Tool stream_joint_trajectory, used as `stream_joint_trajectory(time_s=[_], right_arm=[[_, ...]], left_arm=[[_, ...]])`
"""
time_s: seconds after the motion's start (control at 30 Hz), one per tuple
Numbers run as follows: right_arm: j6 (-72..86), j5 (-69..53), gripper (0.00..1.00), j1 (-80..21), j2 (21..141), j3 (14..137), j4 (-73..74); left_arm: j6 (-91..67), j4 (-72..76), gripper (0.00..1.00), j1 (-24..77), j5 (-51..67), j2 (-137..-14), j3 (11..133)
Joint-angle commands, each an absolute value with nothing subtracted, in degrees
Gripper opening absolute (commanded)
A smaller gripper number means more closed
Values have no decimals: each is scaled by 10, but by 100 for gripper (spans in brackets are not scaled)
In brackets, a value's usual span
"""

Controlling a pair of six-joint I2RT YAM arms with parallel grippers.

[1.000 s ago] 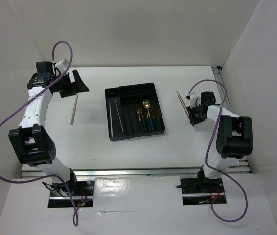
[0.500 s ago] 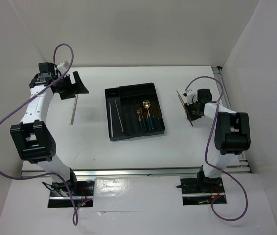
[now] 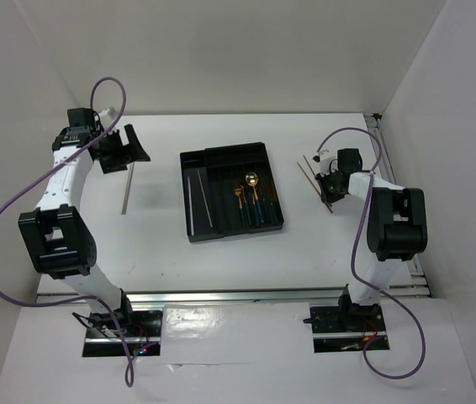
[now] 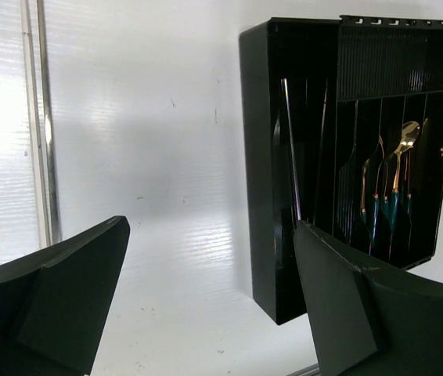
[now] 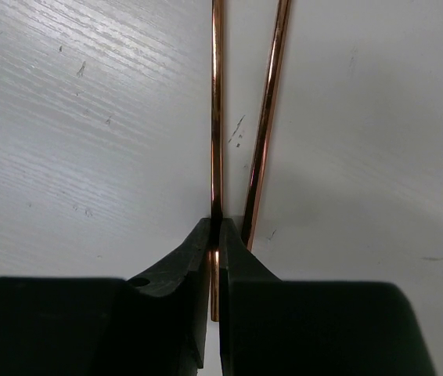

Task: Sort the eating utensils into containers

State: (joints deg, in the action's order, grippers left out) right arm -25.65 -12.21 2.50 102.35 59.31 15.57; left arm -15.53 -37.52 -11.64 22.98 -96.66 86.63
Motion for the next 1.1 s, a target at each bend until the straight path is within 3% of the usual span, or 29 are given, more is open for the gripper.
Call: stream_joint_trajectory(time_s=[0.0, 0.27, 0.4, 0.63, 1.07], right_arm=[[-246, -96, 0, 16, 1025, 581, 173], [-175, -148, 0, -10, 910, 642, 198], [-117, -185, 0, -45, 891, 692, 231], [59, -259, 0, -131, 912, 774, 255], [407, -296, 0, -267, 1005, 809, 147]], left_arm=[[-174, -367, 100, -115, 221, -951, 853], [-199, -263, 100, -92, 208, -788, 678], [-150, -293, 100, -85, 204, -783, 683], [-197, -289, 100, -85, 155, -758, 683], [-254, -304, 100, -91, 72, -744, 728]])
